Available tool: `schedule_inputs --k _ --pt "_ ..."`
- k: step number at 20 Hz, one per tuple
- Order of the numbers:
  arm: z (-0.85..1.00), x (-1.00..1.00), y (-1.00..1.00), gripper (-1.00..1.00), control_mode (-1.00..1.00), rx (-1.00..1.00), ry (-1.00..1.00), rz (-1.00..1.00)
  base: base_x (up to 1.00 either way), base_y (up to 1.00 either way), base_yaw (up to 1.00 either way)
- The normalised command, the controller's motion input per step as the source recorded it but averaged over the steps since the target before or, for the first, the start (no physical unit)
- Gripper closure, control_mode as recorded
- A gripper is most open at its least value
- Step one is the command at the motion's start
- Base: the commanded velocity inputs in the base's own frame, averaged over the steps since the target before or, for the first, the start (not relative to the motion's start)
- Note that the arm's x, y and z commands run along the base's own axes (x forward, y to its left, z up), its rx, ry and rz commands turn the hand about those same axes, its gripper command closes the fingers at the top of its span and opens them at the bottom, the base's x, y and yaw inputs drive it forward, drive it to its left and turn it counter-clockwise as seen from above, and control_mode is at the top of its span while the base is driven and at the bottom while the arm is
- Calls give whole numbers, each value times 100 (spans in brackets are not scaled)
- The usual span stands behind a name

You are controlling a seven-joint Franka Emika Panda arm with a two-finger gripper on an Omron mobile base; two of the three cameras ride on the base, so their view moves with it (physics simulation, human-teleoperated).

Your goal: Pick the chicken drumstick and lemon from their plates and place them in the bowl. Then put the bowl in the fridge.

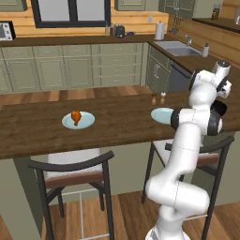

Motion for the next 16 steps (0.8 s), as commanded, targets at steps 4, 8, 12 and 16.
schedule_inputs --k 4,8,12,16 --pt "-99 -100 100 -100 -100 -16 -36 1 0 0 0" --pt "-14 -100 95 -100 -100 -24 -23 4 0 0 0" --pt "81 -95 95 -100 -100 -2 14 25 0 0 0" --pt "76 -69 97 -100 -100 3 23 42 0 0 0"
